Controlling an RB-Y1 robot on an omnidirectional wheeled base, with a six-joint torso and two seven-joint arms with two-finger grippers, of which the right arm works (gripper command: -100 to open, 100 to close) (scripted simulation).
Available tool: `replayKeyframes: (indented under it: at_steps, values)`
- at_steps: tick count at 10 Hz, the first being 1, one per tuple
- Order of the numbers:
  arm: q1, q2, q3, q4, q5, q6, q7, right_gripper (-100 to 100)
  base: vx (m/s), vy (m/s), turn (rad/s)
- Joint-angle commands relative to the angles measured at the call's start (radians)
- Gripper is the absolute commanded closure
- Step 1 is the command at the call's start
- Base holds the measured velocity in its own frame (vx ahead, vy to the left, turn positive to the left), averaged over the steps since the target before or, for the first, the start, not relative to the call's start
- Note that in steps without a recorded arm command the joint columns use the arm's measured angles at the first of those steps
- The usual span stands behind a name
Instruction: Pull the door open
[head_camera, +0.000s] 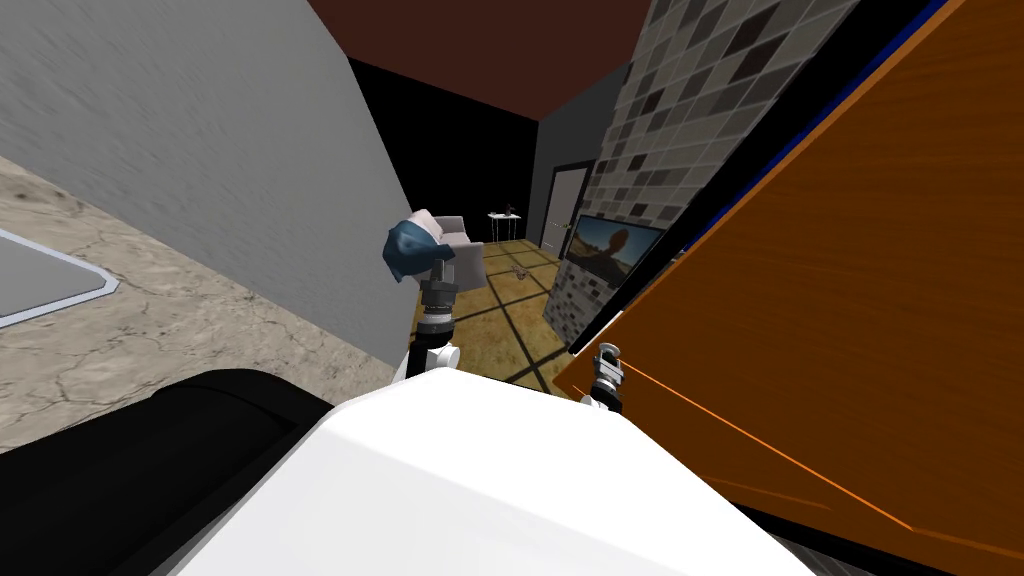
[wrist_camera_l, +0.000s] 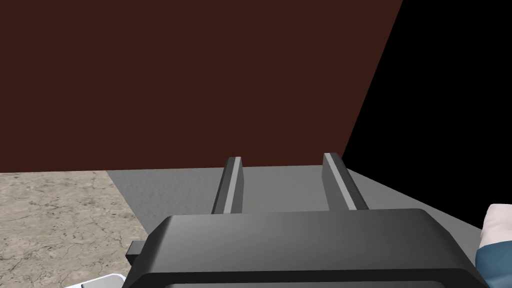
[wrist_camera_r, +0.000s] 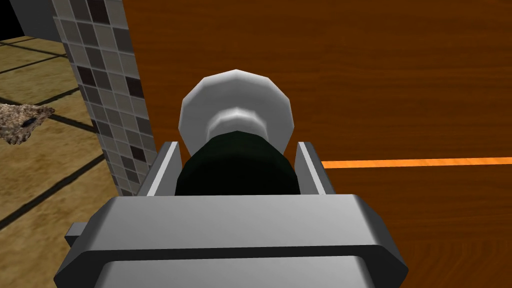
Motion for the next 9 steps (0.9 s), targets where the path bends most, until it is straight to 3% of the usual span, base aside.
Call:
replayKeyframes:
  at_steps: [1,3,9]
  values:
    - [0.008,-0.013,0.014,-0.003,0.007,-0.002,-0.019,100,-0.067,0.034,0.097]
    - [0.016,-0.025,0.027,-0.005,0.013,-0.003,-0.036,100,-0.181,0.045,0.091]
    - [0.059,-0.096,0.102,-0.019,0.05,-0.012,-0.137,100,-0.253,-0.001,0.135]
